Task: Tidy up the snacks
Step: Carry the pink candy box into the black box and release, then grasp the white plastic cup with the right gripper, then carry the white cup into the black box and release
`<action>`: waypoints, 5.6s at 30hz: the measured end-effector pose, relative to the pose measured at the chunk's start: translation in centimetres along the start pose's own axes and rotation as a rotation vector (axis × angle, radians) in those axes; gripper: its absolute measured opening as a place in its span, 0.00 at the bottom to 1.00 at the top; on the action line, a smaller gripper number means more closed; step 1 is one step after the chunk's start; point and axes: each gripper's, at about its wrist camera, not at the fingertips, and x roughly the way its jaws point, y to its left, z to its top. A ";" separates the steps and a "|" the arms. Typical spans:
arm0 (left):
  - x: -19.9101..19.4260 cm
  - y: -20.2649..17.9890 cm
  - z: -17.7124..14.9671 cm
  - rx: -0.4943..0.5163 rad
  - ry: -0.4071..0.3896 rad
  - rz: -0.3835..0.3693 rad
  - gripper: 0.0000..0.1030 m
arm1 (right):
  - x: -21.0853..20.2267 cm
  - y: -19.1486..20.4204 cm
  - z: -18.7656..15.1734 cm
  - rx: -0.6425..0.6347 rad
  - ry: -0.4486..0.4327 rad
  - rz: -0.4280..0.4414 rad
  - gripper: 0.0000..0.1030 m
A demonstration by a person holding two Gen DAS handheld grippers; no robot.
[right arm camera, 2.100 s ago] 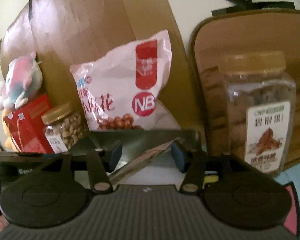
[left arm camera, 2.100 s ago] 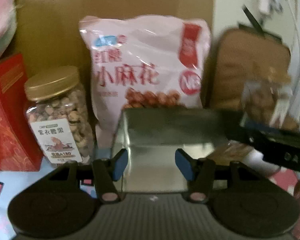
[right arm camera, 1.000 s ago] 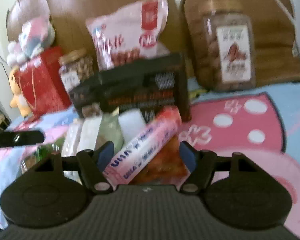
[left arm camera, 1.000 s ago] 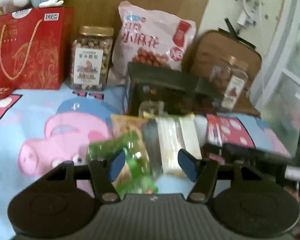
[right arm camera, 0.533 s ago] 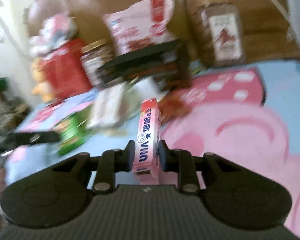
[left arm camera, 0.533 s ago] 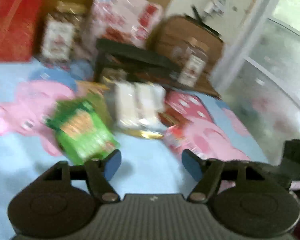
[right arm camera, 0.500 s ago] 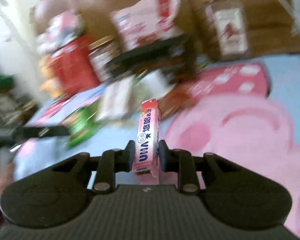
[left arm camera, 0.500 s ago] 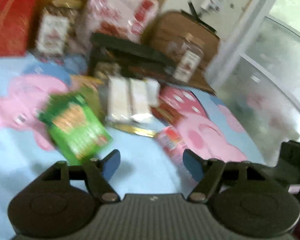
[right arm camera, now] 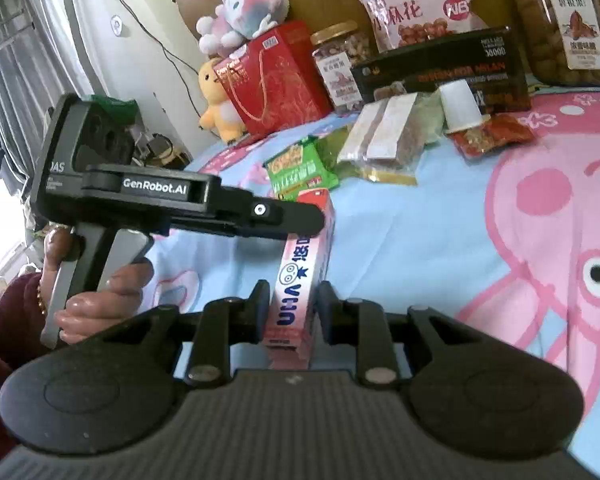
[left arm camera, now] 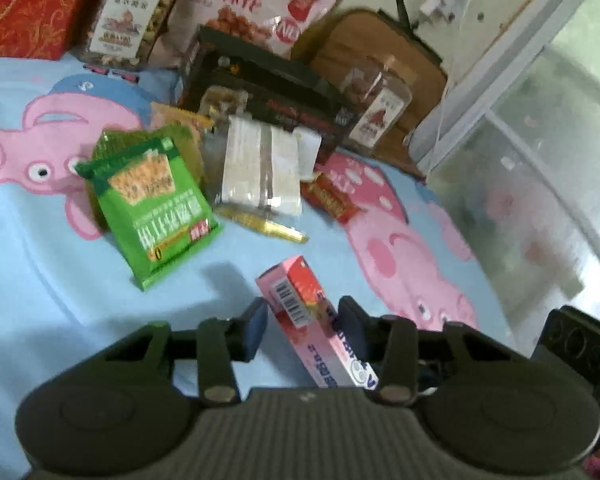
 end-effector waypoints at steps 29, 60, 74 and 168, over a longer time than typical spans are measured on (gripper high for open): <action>8.9 0.3 23.2 0.155 -0.239 0.237 0.35 | 13.3 -5.3 19.1 -0.778 -0.206 -0.397 0.27; 1.8 3.5 9.0 0.015 -0.142 0.084 0.43 | 6.9 -11.1 13.0 -0.018 -0.111 -0.268 0.38; 1.0 2.0 6.4 0.017 -0.106 0.006 0.47 | 3.8 -6.0 10.6 -0.110 -0.236 -0.364 0.34; 5.5 6.7 11.3 -0.010 -0.086 0.238 0.48 | 11.3 -10.4 13.2 0.154 -0.042 -0.233 0.38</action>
